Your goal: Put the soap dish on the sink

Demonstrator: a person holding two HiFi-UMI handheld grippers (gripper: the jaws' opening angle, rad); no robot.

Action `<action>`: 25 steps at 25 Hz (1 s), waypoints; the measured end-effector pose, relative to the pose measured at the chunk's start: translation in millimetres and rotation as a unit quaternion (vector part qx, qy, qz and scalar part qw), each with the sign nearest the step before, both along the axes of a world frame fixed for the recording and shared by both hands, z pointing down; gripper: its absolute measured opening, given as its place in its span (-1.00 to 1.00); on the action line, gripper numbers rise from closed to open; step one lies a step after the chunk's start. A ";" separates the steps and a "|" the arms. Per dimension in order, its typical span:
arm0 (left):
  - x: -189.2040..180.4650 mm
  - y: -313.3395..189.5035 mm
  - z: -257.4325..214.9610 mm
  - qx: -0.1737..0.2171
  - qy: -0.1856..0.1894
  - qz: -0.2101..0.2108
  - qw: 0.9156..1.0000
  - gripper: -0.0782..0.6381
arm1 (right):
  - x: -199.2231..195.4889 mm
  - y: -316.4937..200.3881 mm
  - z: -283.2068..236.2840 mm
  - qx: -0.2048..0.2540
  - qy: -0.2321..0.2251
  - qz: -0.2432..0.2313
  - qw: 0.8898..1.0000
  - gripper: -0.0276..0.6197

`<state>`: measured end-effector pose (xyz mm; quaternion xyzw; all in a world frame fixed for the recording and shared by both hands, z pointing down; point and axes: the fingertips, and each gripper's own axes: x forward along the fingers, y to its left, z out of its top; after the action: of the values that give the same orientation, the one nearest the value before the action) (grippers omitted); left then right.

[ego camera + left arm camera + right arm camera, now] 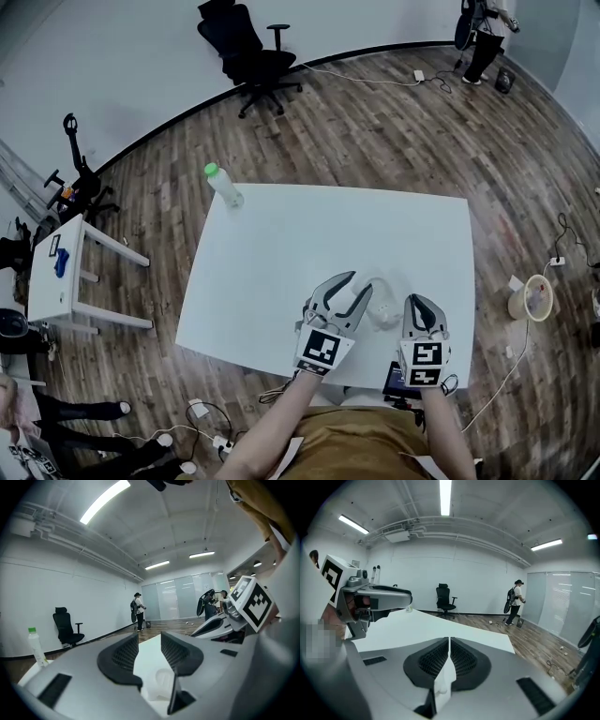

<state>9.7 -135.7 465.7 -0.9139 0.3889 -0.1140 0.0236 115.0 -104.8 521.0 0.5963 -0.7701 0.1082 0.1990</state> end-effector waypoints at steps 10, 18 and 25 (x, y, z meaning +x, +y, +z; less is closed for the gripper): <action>-18.1 -15.2 -36.0 0.050 0.085 -0.021 0.995 -0.48 | 1.8 -6.0 -17.7 0.022 -0.029 0.015 0.999 -0.89; -12.4 -30.1 -80.4 0.154 0.060 -0.008 0.986 -0.62 | 5.8 -16.4 -31.3 0.034 -0.039 0.035 0.998 -0.89; -18.8 -40.4 -41.3 0.089 -0.070 -0.038 0.993 -0.76 | -1.0 -24.5 -45.6 0.052 -0.050 0.029 0.997 -0.89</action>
<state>-9.0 -176.2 424.4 -0.8826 0.4290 -0.1437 0.1281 114.1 -129.3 475.5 0.6216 -0.7663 0.1031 0.1257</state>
